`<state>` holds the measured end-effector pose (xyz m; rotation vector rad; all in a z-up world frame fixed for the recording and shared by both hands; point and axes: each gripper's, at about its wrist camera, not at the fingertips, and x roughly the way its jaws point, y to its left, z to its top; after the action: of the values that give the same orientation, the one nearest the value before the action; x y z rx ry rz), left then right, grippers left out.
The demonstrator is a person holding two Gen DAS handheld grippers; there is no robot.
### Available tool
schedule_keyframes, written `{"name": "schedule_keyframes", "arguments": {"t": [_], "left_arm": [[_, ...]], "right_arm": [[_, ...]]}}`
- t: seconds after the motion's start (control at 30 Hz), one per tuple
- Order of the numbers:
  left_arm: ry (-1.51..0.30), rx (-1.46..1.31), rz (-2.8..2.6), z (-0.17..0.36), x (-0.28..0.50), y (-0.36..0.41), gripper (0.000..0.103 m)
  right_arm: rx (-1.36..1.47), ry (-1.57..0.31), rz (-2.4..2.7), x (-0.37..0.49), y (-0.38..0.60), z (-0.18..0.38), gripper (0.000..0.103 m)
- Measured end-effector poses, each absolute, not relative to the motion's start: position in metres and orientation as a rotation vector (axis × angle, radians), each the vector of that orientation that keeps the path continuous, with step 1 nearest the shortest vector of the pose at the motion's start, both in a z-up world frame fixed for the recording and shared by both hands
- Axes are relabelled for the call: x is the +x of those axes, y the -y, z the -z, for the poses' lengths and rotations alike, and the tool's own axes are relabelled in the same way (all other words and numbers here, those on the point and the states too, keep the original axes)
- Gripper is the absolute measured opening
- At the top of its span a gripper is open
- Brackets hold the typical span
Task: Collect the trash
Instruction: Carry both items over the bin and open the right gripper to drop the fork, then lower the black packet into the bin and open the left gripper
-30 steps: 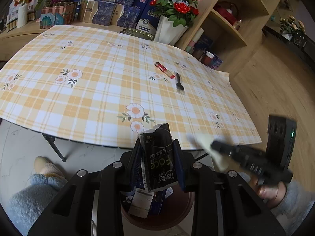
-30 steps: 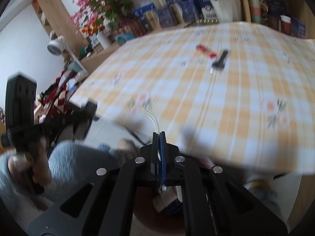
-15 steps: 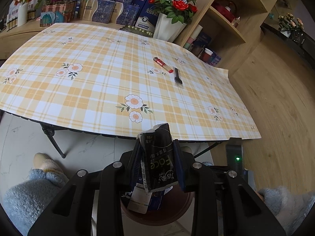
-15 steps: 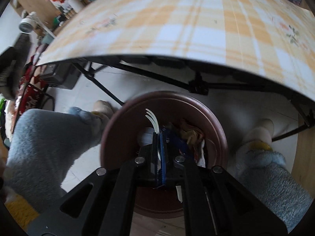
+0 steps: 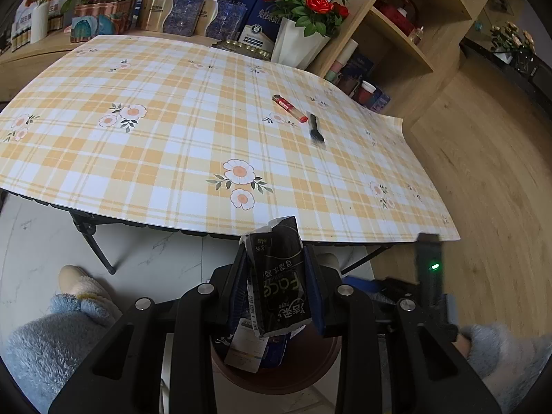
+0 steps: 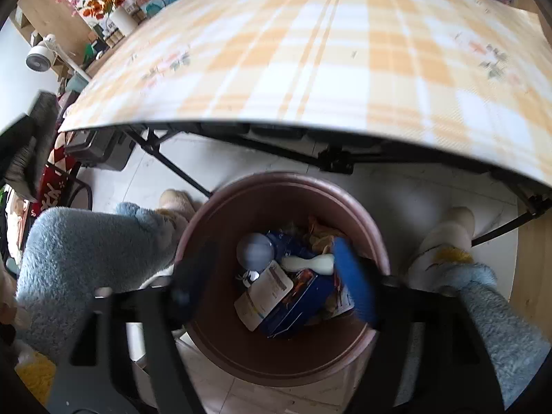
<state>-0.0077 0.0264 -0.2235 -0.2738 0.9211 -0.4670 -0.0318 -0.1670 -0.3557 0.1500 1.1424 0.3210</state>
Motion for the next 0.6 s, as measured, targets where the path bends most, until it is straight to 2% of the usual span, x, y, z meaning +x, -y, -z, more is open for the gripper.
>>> {"name": "schedule_keyframes", "arguments": {"t": [0.1, 0.2, 0.4, 0.6], "left_arm": [[-0.924, -0.238, 0.472, 0.228, -0.008, -0.022, 0.031], [-0.933, -0.202, 0.5, 0.237, -0.008, -0.016, 0.031], [-0.956, -0.138, 0.582, 0.266, -0.005, 0.005, 0.031], [-0.985, -0.065, 0.673, 0.295, -0.008, 0.031, 0.032]], "right_arm": [[0.123, -1.105, -0.319, -0.037, 0.171, 0.342, 0.093], [0.083, -1.07, -0.326, -0.043, 0.175, 0.33, 0.097], [0.088, -0.974, -0.259, -0.056, 0.193, 0.319, 0.097], [0.095, -1.0, -0.182, -0.053, 0.198, 0.333, 0.097]]}}
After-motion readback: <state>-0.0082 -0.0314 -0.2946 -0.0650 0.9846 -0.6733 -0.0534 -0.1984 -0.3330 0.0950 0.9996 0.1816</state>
